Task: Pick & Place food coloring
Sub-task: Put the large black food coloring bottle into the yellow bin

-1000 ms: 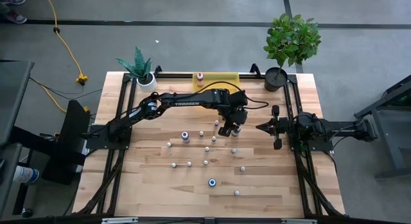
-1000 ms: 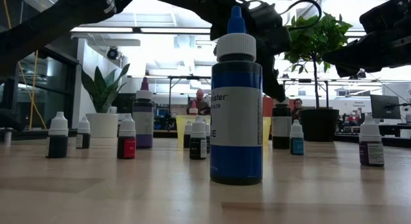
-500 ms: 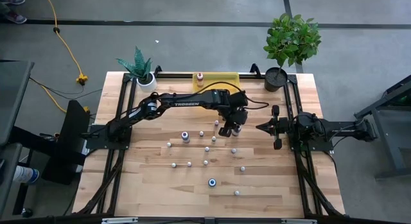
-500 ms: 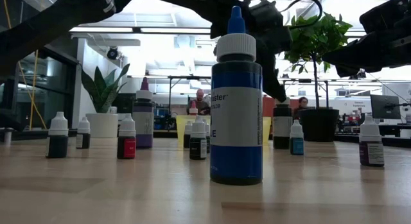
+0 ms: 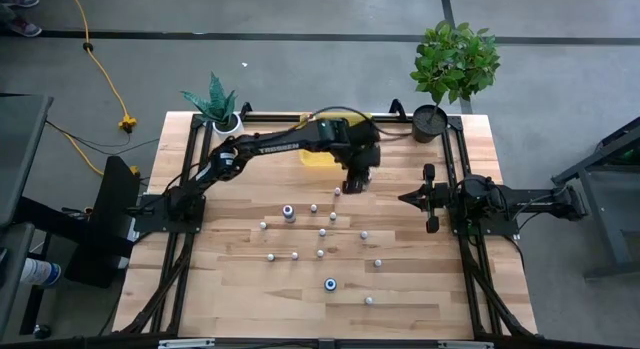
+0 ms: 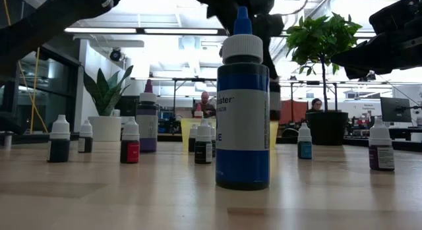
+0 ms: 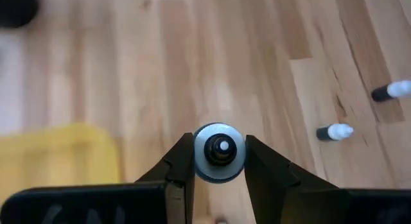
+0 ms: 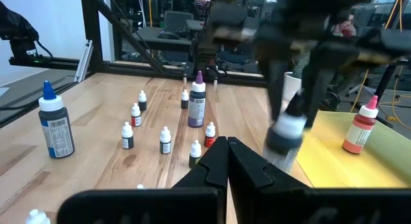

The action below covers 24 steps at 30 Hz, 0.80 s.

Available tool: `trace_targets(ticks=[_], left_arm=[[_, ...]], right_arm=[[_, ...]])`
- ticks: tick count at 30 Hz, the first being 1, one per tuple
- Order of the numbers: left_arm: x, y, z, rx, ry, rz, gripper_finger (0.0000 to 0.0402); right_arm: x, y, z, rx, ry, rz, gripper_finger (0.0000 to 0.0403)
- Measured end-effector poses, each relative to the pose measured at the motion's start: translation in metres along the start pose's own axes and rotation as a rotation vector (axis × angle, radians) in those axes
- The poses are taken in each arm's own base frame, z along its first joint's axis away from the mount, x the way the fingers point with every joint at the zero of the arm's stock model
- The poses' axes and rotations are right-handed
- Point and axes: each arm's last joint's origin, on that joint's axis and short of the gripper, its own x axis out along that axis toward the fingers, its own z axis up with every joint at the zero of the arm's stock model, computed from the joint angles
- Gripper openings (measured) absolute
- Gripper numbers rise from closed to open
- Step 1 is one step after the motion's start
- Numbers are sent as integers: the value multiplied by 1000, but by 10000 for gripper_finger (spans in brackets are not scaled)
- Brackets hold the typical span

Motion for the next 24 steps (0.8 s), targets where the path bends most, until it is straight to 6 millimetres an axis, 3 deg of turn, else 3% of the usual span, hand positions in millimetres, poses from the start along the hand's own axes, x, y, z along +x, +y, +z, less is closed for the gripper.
trace_targets(ticks=[10,17,24], left_arm=[[-60,43,-16,-464,27,244,86],[-74,84,-34,-717,10,400,86],[-73,110,-46,-849,-7,562,88]], right_arm=[[0,0,0,0,0,0,0],[0,0,0,0,0,0,0],[0,0,0,0,0,0,0]])
